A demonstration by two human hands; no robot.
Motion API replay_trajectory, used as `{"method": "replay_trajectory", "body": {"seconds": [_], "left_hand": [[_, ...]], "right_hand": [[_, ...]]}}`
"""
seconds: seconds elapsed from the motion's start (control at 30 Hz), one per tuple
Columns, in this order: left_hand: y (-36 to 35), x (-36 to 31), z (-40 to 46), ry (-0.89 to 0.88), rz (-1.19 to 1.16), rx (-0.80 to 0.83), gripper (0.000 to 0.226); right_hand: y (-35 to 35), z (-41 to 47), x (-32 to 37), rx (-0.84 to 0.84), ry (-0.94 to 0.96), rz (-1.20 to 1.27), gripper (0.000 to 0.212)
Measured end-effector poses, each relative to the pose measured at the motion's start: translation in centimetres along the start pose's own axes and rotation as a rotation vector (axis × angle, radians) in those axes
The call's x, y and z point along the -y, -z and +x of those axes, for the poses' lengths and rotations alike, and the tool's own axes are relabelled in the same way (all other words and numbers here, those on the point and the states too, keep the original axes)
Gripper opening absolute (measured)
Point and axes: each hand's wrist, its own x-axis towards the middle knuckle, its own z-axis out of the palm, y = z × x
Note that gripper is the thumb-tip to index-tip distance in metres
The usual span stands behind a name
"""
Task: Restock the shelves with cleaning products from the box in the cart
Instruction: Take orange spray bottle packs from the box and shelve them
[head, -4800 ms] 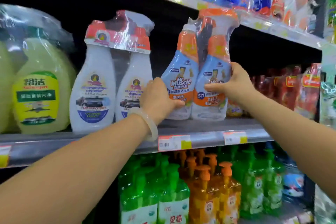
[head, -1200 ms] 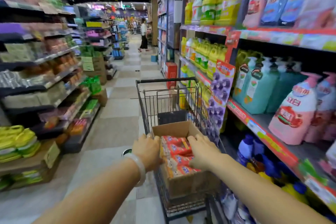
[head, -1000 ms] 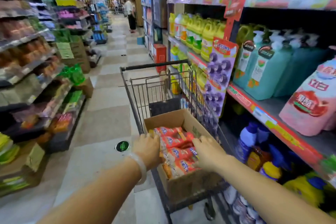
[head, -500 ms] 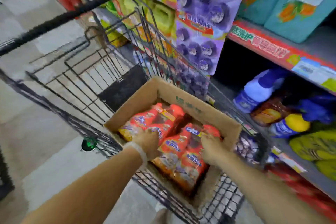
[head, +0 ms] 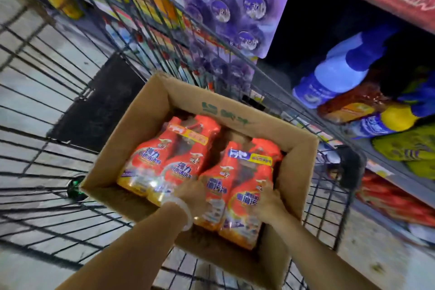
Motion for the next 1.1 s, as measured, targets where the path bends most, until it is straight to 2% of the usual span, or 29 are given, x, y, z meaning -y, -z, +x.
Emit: {"method": "replay_trajectory", "body": {"seconds": [0.27, 0.37, 0.43, 0.5, 0.57, 0.67, 0.73, 0.83, 0.93, 0.97, 1.1], "left_hand": [[-0.1, 0.2, 2.6, 0.012, -0.034, -0.016, 0.082], [0.6, 0.9, 3.5, 0.027, -0.133, -0.135, 0.071], [1.5, 2.2, 4.0, 0.043, -0.111, -0.296, 0.063], [2.5, 4.1, 4.2, 0.104, -0.067, -0.401, 0.070], [3.4, 6.8, 4.0, 0.228, -0.065, -0.389, 0.086], [3.9, 10.9, 3.4, 0.398, -0.243, -0.308, 0.110], [3.8, 12.4, 3.3, 0.411, -0.293, -0.289, 0.122], [4.5, 12.6, 4.0, 0.411, -0.203, -0.241, 0.132], [6.0, 11.6, 4.8, 0.455, -0.129, -0.139, 0.136], [6.3, 11.3, 5.0, 0.465, -0.118, -0.116, 0.135], [6.4, 11.4, 4.7, 0.456, -0.118, -0.105, 0.134]], "right_hand": [[-0.6, 0.3, 1.0, -0.060, -0.027, 0.000, 0.115], [-0.8, -0.1, 2.4, -0.192, 0.131, -0.274, 0.103], [-1.1, -0.2, 4.3, -0.243, 0.319, -0.320, 0.091], [-1.9, 0.2, 7.0, -0.196, 0.430, -0.217, 0.082], [-3.1, 1.0, 9.6, -0.095, 0.439, -0.023, 0.079], [-5.3, 2.8, 12.5, 0.000, 0.323, 0.214, 0.077], [-6.3, 4.4, 13.6, 0.037, 0.223, 0.282, 0.078], [-6.9, 6.5, 15.2, 0.097, 0.160, 0.355, 0.091], [-9.0, 11.3, 15.0, 0.060, 0.078, 0.438, 0.143], [-9.6, 12.7, 14.7, 0.072, 0.040, 0.459, 0.150], [-7.6, 8.1, 15.3, 0.048, 0.009, 0.661, 0.147]]}}
